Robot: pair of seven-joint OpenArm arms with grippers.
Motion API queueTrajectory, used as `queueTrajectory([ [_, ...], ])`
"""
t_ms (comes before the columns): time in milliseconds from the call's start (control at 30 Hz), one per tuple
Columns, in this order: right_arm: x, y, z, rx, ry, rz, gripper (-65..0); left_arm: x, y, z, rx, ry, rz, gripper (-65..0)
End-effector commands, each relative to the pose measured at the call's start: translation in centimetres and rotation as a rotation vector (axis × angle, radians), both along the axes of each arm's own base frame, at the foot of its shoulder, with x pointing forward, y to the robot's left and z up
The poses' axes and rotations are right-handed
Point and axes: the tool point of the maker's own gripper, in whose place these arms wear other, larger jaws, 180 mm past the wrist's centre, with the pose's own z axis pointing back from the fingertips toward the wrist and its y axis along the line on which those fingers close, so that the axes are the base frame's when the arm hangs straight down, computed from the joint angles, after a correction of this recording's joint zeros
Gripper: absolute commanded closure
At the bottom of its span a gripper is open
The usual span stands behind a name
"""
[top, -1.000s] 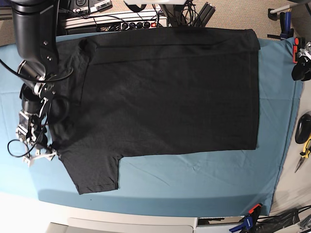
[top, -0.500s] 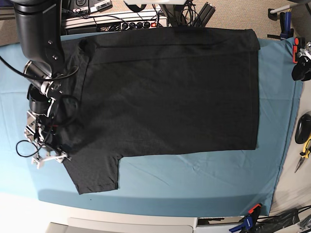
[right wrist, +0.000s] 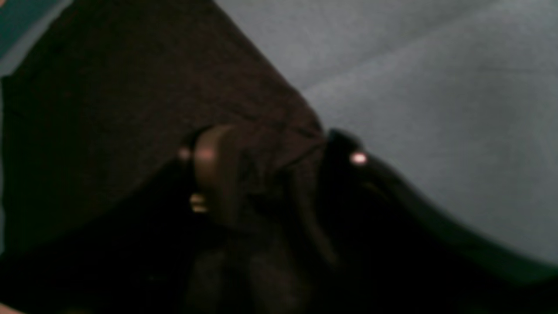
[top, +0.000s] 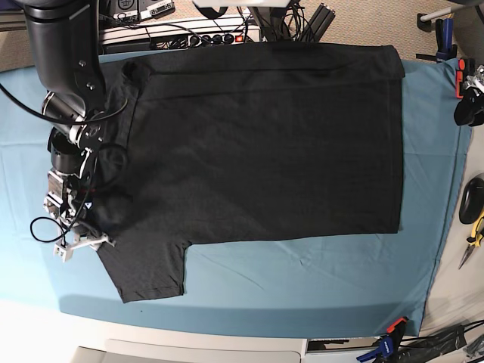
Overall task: Fold the T-shirt properly
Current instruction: 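Move the right gripper down to the shirt's hem corner and grasp it, then move the left gripper down to the other hem corner and grasp it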
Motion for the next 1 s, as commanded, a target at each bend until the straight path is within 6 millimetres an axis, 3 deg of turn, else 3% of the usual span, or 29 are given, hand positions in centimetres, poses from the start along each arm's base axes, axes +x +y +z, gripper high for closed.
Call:
queueTrajectory([
  [0, 0.9, -0.7, 1.7, -0.016, -0.044, 0.006, -14.8, 0.9, 0.3, 1.6, 0.013, -0.049, -0.011, -26.0],
  [67, 0.5, -0.9, 1.4, -0.050, -0.027, 0.024, -1.5, 1.5, 0.2, 1.8, 0.019, -0.058, -0.016, -26.0],
  [100, 0.3, -1.0, 1.3, -0.063, -0.021, 0.032, 0.0, 2.0, 0.1, 1.8, 0.024, -0.057, -0.019, -26.0],
  [333, 0.4, -0.8, 1.6, -0.070, -0.026, 0.076, 0.0, 7.9, -2.1, 0.8, 0.152, -0.027, -0.118, -26.0],
  [533, 0.4, -0.8, 1.5, -0.069, -0.024, 0.076, 0.0, 13.9, -3.1, -1.7, 0.198, 0.022, -0.122, -26.0],
  [667, 0.4, -0.8, 1.5, -0.069, -0.024, 0.077, 0.0, 17.9, -1.5, -3.1, 0.109, 0.060, -0.046, -26.0],
  [800, 0.4, -0.8, 1.5, -0.069, -0.024, 0.077, 0.0, 21.3, 0.2, -2.7, -0.051, 0.054, 0.054, -26.0],
  [967, 0.4, -0.8, 1.5, -0.069, -0.024, 0.077, 0.0, 23.7, 1.1, -3.1, -0.211, 0.078, 0.167, -26.0],
])
